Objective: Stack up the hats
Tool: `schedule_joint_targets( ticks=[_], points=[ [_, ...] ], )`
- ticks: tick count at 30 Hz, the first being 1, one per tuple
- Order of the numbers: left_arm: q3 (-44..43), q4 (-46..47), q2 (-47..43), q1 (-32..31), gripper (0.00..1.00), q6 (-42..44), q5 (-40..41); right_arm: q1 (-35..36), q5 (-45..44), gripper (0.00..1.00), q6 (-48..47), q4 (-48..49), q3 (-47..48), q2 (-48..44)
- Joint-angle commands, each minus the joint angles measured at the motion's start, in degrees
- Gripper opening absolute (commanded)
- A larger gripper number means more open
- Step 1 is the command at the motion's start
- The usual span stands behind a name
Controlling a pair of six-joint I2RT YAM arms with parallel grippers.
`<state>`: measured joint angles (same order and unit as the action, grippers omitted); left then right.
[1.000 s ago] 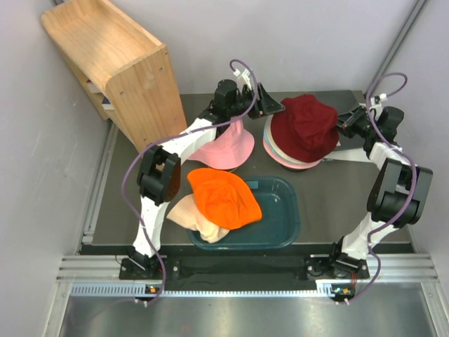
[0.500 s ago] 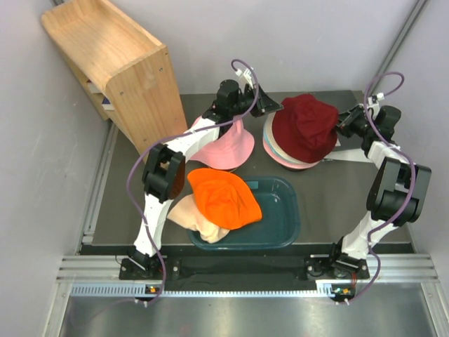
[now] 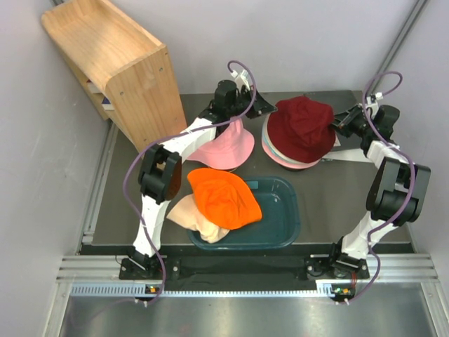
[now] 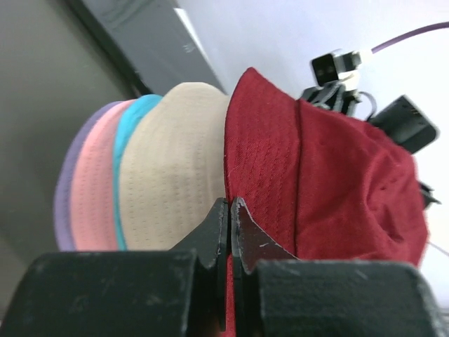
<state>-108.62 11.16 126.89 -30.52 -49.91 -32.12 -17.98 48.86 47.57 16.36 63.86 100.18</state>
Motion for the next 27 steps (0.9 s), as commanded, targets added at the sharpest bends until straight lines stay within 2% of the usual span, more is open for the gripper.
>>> schedule_joint_targets(
  ticks=[1, 9, 16, 21, 27],
  points=[
    [0.52, -7.45, -2.70, 1.26, 0.00, 8.50, 4.16, 0.75, -1.75, 0.12, -2.31, -0.01, 1.80, -0.69],
    [-3.88, -19.05, -0.59, 1.17, 0.00, 18.25, 9.70, 0.75, -4.56, 0.08, -4.50, -2.21, 2.94, 0.36],
    [-3.53, -26.08, -1.12, 0.29, 0.00, 27.14, 16.02, 0.75, -7.02, 0.08, -8.81, -5.81, 1.89, -0.34],
    [-3.53, -28.56, -1.21, -0.94, 0.00, 30.66, 17.70, 0.84, -7.99, 0.07, -12.06, -8.18, 0.83, -0.86],
    [-3.79, -27.33, -1.91, -3.31, 0.00, 30.31, 16.65, 0.66, -8.87, 0.09, -14.44, -10.38, -0.31, -2.62]
  ],
)
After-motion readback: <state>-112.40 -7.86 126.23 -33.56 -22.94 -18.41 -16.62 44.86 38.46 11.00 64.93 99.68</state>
